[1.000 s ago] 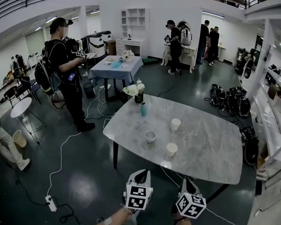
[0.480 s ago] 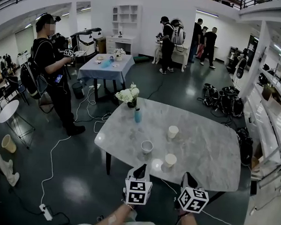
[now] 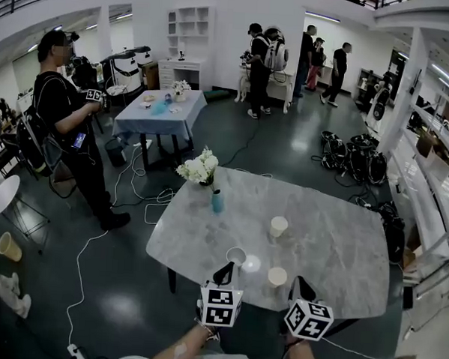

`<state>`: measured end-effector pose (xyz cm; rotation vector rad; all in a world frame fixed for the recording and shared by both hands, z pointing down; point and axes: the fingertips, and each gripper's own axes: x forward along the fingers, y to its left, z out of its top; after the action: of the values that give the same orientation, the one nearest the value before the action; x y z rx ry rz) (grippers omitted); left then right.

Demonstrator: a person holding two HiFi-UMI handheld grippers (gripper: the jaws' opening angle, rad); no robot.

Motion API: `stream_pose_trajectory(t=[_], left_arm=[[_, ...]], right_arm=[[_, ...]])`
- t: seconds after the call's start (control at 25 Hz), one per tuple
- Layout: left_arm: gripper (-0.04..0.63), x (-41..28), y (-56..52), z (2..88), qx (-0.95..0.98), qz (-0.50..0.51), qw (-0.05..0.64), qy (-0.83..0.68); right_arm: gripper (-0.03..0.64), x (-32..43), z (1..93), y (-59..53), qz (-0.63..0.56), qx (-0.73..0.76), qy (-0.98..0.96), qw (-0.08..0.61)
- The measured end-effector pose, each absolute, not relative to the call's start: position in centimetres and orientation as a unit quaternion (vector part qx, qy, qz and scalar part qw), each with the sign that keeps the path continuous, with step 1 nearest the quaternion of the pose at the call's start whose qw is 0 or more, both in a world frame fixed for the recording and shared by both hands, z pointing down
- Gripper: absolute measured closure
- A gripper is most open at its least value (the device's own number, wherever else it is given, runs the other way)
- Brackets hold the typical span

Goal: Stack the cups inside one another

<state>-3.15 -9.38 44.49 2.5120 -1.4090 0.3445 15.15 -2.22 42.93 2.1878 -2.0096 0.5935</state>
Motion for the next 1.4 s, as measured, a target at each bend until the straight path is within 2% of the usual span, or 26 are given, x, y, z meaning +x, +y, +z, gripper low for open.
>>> stream_pose_trajectory(t=[0.52, 1.04, 1.4], left_arm=[[0.600, -2.5, -17.7, 45.3, 0.872, 0.132, 0.127, -0.454], [0.600, -2.3, -19.1, 47.0, 0.847, 0.151, 0.153, -0.486], [0.600, -4.3, -18.0, 48.2, 0.828, 0.157, 0.166, -0.513]], right_arm=[[0.609, 15.5, 43.8, -9.0, 0.215, 0.741, -0.635, 0.036], [0.609, 15.8, 44.7, -12.3, 0.229, 0.709, -0.665, 0.056], [0.609, 13.1, 45.7, -13.2, 0.236, 0.669, -0.702, 0.066]])
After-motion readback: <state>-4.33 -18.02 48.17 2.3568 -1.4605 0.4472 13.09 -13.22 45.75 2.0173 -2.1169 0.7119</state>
